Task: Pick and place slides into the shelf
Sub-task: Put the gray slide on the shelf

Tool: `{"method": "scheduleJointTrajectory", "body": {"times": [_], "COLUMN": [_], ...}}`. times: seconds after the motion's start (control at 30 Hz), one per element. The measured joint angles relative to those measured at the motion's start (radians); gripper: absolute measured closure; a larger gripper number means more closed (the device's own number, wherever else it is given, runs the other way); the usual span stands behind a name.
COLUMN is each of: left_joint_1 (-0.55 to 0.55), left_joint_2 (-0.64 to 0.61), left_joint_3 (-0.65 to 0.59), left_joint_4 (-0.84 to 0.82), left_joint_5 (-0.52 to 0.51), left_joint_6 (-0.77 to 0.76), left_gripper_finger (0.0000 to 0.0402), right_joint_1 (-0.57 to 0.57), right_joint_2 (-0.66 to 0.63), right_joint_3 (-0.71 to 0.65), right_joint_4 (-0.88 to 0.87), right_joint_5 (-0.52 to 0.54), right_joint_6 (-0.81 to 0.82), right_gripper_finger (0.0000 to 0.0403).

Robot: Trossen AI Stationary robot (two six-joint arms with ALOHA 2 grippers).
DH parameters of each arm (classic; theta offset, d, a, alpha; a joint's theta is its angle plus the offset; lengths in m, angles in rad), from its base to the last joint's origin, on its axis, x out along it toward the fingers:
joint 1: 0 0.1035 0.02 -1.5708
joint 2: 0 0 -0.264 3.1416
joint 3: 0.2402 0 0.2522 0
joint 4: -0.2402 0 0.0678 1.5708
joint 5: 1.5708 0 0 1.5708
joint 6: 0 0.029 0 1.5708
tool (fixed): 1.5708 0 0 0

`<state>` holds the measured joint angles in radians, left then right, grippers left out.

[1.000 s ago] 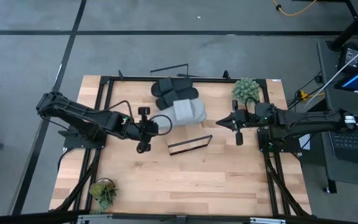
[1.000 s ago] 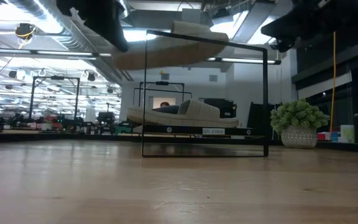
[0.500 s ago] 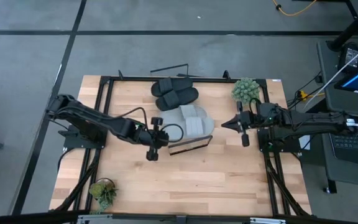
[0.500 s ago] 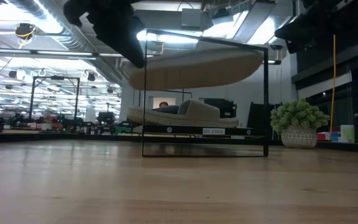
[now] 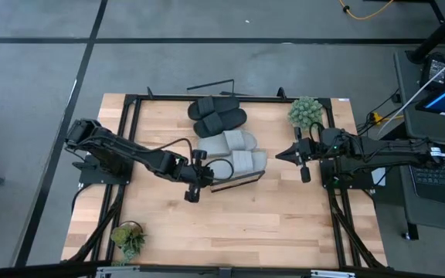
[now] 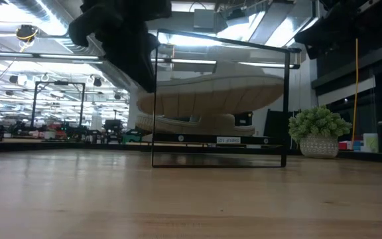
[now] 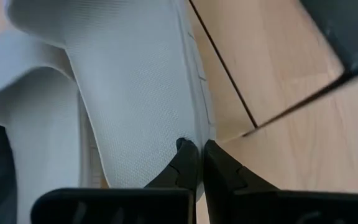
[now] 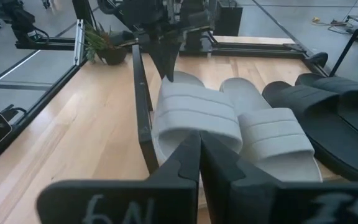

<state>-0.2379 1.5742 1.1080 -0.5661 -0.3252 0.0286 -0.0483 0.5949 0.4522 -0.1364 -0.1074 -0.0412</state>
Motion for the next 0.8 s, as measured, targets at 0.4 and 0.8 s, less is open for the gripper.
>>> {"method": "scheduleJointTrajectory", "body": {"times": [0.4,0.8], "left_joint_1": [0.0,0.021], "left_joint_2": [0.017,0.064], "left_joint_3": [0.0,0.0], "left_joint_4": [-0.001,-0.032], "left_joint_5": [0.024,0.004], "left_joint_6": [-0.052,-0.045], "left_gripper_finger": [0.04,0.0401], "right_joint_1": [0.0,0.0], "right_joint_2": [0.0,0.0], "right_joint_3": [0.0,0.0], "right_joint_4": [-0.006,-0.017], "right_joint_5": [0.0,0.0], "right_joint_6": [0.01,0.015], "right_gripper_finger": [0.0392,0.0392]}}
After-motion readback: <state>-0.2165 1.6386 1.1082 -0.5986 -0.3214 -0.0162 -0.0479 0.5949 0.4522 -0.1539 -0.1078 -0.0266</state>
